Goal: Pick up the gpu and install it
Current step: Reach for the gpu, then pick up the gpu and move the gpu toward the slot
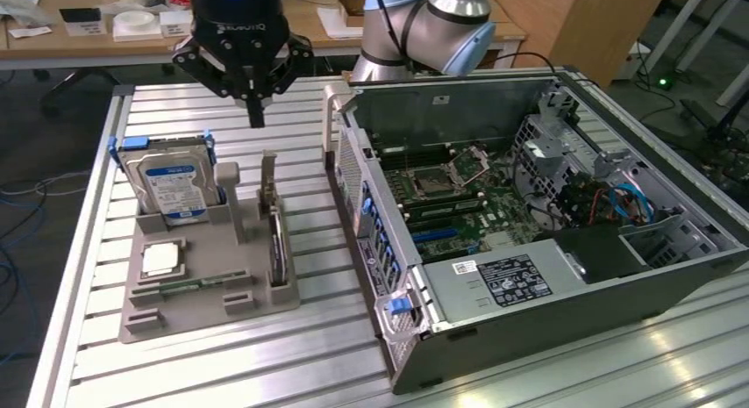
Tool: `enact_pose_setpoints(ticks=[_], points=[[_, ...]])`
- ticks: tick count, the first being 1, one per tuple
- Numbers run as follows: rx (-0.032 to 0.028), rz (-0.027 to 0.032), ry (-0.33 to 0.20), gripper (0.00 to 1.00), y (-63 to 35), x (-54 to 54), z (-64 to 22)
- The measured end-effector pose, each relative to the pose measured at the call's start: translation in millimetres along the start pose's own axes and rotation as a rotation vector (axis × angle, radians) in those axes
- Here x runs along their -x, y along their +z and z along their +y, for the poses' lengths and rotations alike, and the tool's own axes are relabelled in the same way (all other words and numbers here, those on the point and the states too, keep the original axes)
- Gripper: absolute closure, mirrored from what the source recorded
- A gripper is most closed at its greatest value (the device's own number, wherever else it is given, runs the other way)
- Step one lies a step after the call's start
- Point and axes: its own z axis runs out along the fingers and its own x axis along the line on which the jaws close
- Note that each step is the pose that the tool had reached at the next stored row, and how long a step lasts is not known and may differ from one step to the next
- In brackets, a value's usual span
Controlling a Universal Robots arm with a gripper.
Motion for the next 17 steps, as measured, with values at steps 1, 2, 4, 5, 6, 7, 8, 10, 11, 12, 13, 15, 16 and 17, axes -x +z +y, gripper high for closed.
enact_pose_setpoints(ticks=[1,2,4,5,6,7,8,10,11,12,13,15,16,17], points=[[0.0000,0.0000,0.000,0.89,-0.1,-2.2,-0.2],[0.0000,0.0000,0.000,0.89,-0.1,-4.2,-0.3],[0.0000,0.0000,0.000,0.89,-0.2,-7.4,-0.5],[0.0000,0.0001,0.000,0.89,-0.2,-8.3,-0.6],[0.0000,0.0000,0.000,0.89,-0.2,-8.4,-0.6],[0.0000,0.0000,0.000,0.89,-0.2,-8.4,-0.6],[0.0001,0.0000,0.000,0.89,-0.2,-8.5,-0.6],[-0.0001,0.0001,0.000,0.89,-0.3,-8.6,-0.6],[0.0000,0.0001,0.000,0.89,-0.3,-8.6,-0.6],[0.0000,0.0000,0.000,0.89,-0.2,-8.6,-0.6],[0.0000,0.0001,0.000,0.89,-0.2,-8.6,-0.6],[0.0000,0.0001,0.000,0.89,-0.3,-8.6,-0.6],[0.0000,0.0001,0.000,0.89,-0.3,-8.6,-0.6],[0.0000,0.0001,0.000,0.89,-0.3,-8.6,-0.6]])
